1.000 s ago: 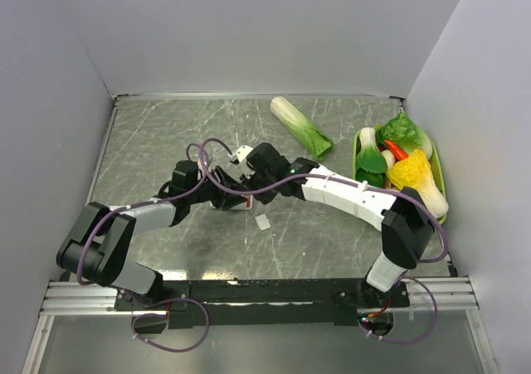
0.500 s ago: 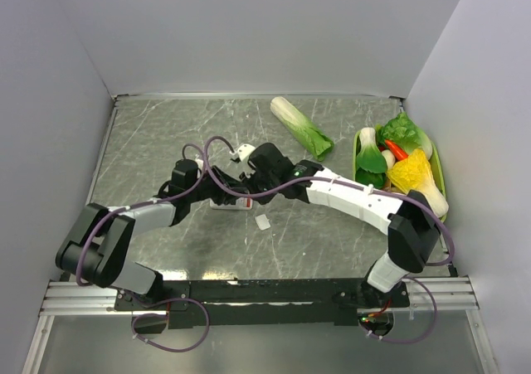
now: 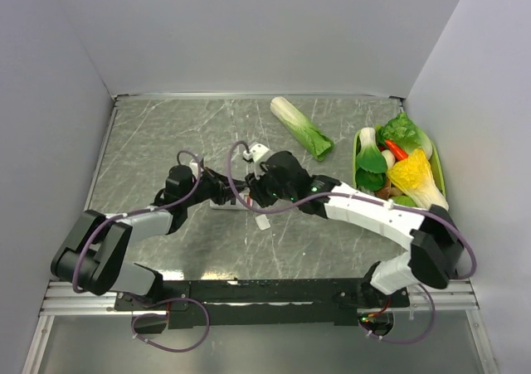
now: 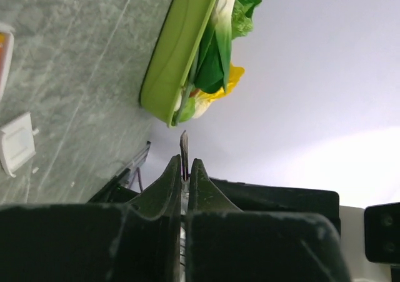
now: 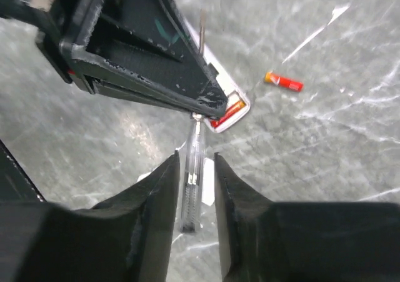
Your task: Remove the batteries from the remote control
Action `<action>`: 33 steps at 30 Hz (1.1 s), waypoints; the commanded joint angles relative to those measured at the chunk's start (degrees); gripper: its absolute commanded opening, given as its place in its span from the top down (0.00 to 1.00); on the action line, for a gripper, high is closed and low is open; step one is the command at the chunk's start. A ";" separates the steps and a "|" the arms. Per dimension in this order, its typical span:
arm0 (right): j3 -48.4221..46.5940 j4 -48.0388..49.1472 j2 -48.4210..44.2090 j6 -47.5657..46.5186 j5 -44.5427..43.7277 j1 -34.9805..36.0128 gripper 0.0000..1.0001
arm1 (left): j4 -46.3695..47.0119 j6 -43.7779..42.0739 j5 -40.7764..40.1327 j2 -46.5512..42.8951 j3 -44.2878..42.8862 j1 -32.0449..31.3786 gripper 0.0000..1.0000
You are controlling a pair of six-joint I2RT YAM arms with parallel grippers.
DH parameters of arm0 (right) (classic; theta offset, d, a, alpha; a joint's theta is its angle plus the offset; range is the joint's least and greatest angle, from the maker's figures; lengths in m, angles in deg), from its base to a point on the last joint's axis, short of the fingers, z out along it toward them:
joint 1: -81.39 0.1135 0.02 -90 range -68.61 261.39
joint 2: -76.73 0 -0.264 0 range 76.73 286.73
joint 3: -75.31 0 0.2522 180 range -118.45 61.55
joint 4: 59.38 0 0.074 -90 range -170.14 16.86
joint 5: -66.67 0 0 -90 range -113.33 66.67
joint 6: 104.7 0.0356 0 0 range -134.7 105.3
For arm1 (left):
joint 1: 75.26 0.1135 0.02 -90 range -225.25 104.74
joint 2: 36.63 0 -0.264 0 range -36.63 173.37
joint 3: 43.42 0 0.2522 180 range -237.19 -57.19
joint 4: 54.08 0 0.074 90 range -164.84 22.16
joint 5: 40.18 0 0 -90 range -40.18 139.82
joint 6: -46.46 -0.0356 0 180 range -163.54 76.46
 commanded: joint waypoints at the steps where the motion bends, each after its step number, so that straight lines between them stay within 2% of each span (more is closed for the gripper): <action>1: 7.84 19.70 -8.54 0.95 -1.38 0.28 0.56 | 7.25 7.43 -0.21 -3.45 2.90 -0.40 0.99; 5: 15.34 32.36 -13.99 0.95 -0.51 0.11 0.46 | 15.95 14.31 -0.04 -4.50 5.10 -0.40 0.99; 12: 26.68 55.22 -18.22 -0.54 7.66 0.20 0.34 | 18.33 18.79 -1.09 -7.41 4.84 -0.40 0.99; 16: 30.28 63.77 -18.05 -1.60 8.03 0.55 0.28 | 17.90 19.41 -1.27 -8.55 4.49 -0.40 0.99; 22: 29.68 68.54 -16.12 -3.43 6.97 1.25 0.34 | 16.41 19.06 -1.45 -9.69 4.22 -0.40 0.99; 28: 27.13 67.04 -14.36 -4.94 5.48 2.39 0.50 | 19.13 20.73 -1.53 -9.78 5.19 -0.40 0.99; 30: 27.48 68.27 -14.09 -4.68 4.51 2.57 0.47 | 19.91 21.43 -1.62 -10.04 5.80 -0.40 0.99; 32: 28.44 69.76 -13.74 -4.77 3.28 2.92 0.39 | 20.79 21.96 -2.06 -10.31 6.68 -0.40 0.99; 33: 28.71 70.03 -13.48 -4.94 3.19 2.92 0.39 | 21.15 22.57 -2.15 -10.22 6.86 -0.40 0.99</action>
